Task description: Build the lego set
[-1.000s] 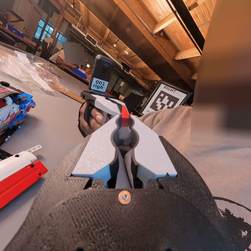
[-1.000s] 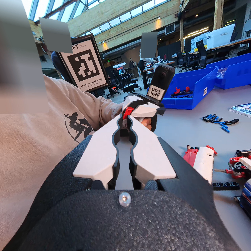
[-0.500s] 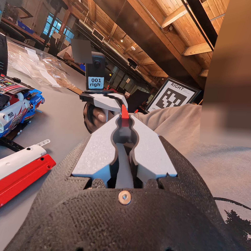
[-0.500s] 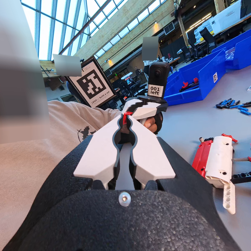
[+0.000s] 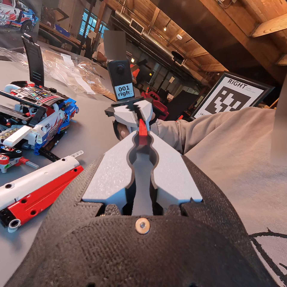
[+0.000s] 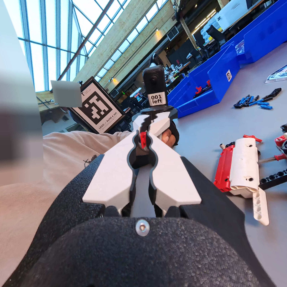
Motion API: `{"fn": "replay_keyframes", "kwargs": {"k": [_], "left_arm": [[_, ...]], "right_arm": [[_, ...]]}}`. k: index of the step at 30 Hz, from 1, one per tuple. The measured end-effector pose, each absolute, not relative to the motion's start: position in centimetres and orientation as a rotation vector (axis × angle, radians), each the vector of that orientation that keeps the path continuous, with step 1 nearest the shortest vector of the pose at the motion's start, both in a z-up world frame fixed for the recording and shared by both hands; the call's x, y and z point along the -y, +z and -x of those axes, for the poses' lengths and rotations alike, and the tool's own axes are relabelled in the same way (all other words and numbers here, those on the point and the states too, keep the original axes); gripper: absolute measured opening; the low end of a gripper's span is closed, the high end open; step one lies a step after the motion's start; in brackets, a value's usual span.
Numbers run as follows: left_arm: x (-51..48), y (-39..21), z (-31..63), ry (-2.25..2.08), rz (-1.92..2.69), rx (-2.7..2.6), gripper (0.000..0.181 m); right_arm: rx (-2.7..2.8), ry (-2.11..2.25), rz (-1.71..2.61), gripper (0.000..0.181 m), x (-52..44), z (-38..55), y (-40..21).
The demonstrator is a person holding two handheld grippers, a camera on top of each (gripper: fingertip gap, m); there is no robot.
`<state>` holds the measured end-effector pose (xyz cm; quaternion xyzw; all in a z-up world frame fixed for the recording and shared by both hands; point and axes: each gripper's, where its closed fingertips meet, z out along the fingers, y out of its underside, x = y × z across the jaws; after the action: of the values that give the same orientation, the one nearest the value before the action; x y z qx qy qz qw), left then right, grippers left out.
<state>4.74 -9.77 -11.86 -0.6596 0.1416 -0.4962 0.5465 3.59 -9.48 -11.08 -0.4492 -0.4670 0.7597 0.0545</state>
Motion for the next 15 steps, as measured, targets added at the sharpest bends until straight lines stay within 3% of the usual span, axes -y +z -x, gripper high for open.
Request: {"fn": "replay_keyframes", "kwargs": {"k": [15], "left_arm": [[9.78, -11.24, -4.12, -1.403, 1.494, -0.190, 0.007]], "right_arm": [[1.464, 2.264, 1.326, 0.001, 9.66, -3.65, -11.07]]}}
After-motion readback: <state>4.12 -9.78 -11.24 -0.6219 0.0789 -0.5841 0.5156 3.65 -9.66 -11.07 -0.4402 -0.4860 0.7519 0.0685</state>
